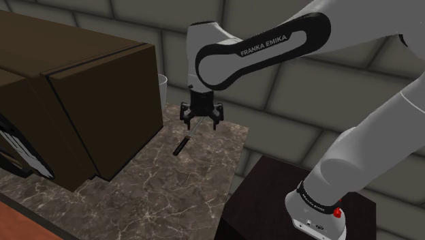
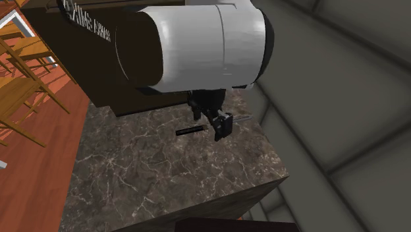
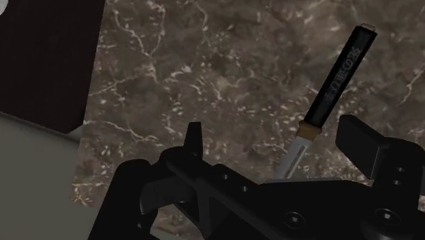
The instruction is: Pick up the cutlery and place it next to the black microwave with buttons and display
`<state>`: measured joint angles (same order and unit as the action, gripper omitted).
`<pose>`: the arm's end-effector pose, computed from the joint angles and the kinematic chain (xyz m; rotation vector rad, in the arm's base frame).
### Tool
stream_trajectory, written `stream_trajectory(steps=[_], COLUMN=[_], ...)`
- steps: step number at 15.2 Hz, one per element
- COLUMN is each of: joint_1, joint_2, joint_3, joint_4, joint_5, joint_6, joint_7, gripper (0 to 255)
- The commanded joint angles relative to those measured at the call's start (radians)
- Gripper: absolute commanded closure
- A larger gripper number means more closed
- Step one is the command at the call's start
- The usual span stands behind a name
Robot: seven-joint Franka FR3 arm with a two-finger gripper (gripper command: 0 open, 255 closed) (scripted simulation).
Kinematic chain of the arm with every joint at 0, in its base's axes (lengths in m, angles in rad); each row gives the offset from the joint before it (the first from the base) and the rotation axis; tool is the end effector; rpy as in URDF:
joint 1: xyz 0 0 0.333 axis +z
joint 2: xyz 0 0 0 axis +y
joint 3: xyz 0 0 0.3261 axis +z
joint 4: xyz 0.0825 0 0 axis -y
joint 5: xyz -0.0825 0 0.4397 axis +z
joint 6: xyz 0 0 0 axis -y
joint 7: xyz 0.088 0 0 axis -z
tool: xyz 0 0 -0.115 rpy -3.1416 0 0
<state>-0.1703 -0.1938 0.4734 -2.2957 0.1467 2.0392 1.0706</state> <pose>0.4946 0.1651 0.3857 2.8415 -1.2867 -0.1366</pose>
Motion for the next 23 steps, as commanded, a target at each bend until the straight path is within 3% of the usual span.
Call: stream_trajectory(steps=[1, 5, 13, 21, 22, 23], joint_1=[-0.017, -0.032, -0.023, -0.023, -0.023, -0.023], joint_2=[0.078, 0.237, 0.295, 0.295, 0.295, 0.295], joint_3=[0.018, 0.025, 0.022, 0.022, 0.022, 0.022], joint_4=[0.035, 0.132, 0.084, 0.084, 0.084, 0.084], joint_5=[-0.031, -0.117, -0.149, -0.149, -0.149, -0.149], joint_6=[0.051, 0.12, 0.219, 0.219, 0.219, 0.219], joint_7=[0.109, 0.312, 0.336, 0.336, 0.336, 0.336], gripper=[0, 0, 0, 0, 255, 255])
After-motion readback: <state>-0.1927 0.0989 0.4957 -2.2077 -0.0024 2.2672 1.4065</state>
